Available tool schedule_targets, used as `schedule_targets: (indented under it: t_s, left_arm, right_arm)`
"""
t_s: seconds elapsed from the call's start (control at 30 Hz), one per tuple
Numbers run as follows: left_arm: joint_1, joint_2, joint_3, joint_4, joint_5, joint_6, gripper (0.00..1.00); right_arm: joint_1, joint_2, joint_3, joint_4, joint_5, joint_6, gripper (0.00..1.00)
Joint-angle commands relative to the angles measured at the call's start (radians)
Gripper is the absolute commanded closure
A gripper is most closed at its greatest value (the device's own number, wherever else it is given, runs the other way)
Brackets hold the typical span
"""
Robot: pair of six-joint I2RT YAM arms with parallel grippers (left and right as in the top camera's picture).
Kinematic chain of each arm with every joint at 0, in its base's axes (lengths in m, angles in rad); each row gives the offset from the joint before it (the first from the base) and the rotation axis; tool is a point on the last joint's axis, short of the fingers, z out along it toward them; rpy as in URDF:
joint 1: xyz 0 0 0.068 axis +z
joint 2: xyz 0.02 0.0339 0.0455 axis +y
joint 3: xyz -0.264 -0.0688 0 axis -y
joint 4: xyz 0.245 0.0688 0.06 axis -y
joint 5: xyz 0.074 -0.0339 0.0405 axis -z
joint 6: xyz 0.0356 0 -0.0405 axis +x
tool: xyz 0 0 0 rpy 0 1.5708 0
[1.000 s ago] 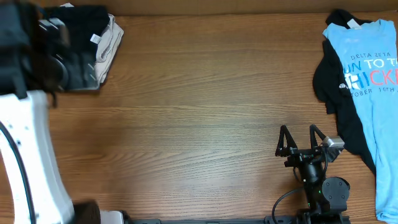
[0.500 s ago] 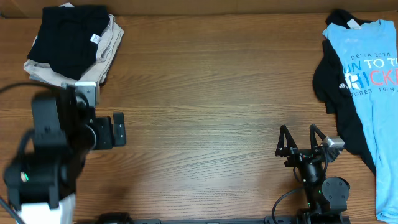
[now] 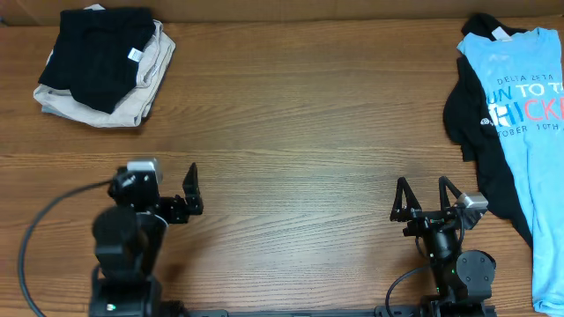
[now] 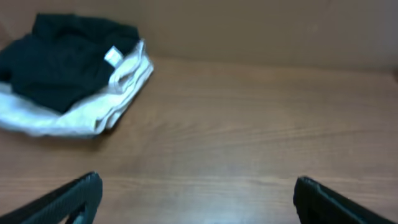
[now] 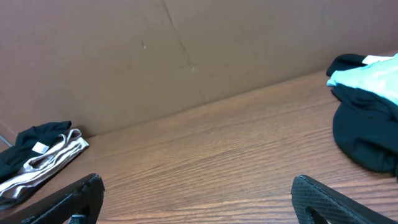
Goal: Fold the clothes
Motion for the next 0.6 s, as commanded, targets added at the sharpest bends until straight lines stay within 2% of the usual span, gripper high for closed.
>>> schedule_targets:
  t_s: [0.0, 0.13, 0.27, 0.57]
  left_arm:
    - [-0.006, -0.087, -0.149, 0.13, 0.021, -0.036, 0.0]
    - [-0.006, -0.2, -0.289, 0.283, 0.008, -0.035, 0.0]
    - [-0.006, -0.296, -0.365, 0.358, -0.037, -0.035, 0.0]
    - [-0.006, -0.501, -0.446, 0.351, -0.069, -0.023, 0.0]
  right_arm:
    - [0.004, -0.011, -0.01, 0.005, 0.009, 0.001, 0.0]
    - [0.003, -0.011, -0.01, 0.005, 0.009, 0.001, 0.0]
    - [0.003, -0.011, -0.01, 0.005, 0.009, 0.001, 0.0]
    - [0.004, -0.011, -0.01, 0.005, 0.009, 0.001, 0.0]
